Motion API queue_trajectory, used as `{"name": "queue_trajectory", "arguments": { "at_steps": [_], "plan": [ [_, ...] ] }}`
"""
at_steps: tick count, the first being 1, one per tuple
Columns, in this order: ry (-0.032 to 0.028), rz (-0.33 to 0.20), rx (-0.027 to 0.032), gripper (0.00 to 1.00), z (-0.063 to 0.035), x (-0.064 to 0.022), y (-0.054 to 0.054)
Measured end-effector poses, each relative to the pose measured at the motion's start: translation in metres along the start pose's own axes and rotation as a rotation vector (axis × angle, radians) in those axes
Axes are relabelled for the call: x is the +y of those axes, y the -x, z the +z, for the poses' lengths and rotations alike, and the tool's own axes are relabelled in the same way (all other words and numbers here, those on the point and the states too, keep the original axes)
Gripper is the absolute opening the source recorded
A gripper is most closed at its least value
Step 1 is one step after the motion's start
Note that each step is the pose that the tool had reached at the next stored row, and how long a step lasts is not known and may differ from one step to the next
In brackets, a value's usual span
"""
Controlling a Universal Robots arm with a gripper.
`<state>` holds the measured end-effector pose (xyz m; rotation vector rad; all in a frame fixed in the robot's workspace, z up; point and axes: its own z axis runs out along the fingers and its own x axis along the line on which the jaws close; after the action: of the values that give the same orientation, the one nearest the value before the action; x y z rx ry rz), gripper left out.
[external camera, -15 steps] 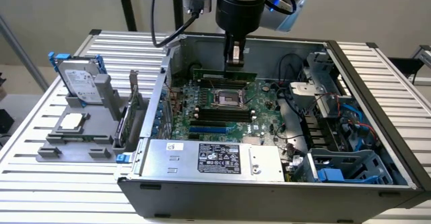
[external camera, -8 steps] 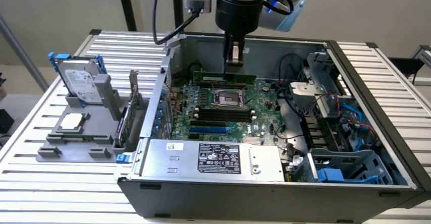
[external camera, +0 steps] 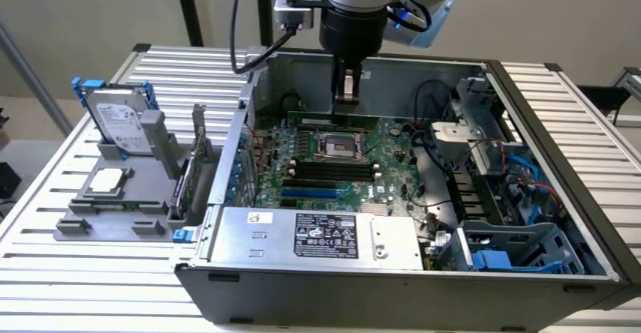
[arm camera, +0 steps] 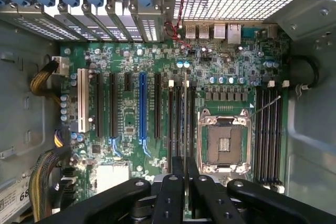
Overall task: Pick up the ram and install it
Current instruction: 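Insert the ram into the slot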
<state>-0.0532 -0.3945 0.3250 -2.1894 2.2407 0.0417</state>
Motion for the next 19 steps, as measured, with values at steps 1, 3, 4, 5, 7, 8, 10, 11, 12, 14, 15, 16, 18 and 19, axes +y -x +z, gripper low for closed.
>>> {"name": "queue_trajectory", "arguments": {
  "at_steps": [1, 3, 4, 5, 7, 8, 10, 11, 12, 14, 15, 16, 18, 19],
  "plan": [
    [-0.0001, 0.001, 0.0001, 0.13, 0.0018, 0.0000, 0.000],
    [-0.0001, 0.001, 0.0000, 0.13, 0.0054, -0.0001, 0.000],
    [-0.0001, 0.002, 0.0002, 0.13, 0.0073, -0.0002, 0.000],
    [-0.0001, 0.002, 0.0002, 0.13, 0.0091, -0.0005, 0.000],
    [-0.0004, 0.002, 0.0001, 0.13, 0.0127, -0.0016, 0.000],
    [-0.0007, 0.002, 0.0000, 0.13, 0.0145, -0.0025, 0.000],
    [-0.0013, 0.002, 0.0003, 0.13, 0.0181, -0.0049, -0.001],
    [-0.0017, 0.002, 0.0004, 0.13, 0.0199, -0.0059, -0.002],
    [-0.0021, 0.002, 0.0006, 0.13, 0.0216, -0.0065, -0.003],
    [-0.0027, 0.002, 0.0009, 0.13, 0.0252, -0.0071, -0.005],
    [-0.0028, 0.002, 0.0011, 0.13, 0.0269, -0.0072, -0.006],
    [-0.0031, 0.002, 0.0011, 0.13, 0.0287, -0.0073, -0.008],
    [-0.0036, 0.002, 0.0008, 0.13, 0.0324, -0.0074, -0.010],
    [-0.0038, 0.002, 0.0008, 0.13, 0.0342, -0.0074, -0.011]
  ]
}}
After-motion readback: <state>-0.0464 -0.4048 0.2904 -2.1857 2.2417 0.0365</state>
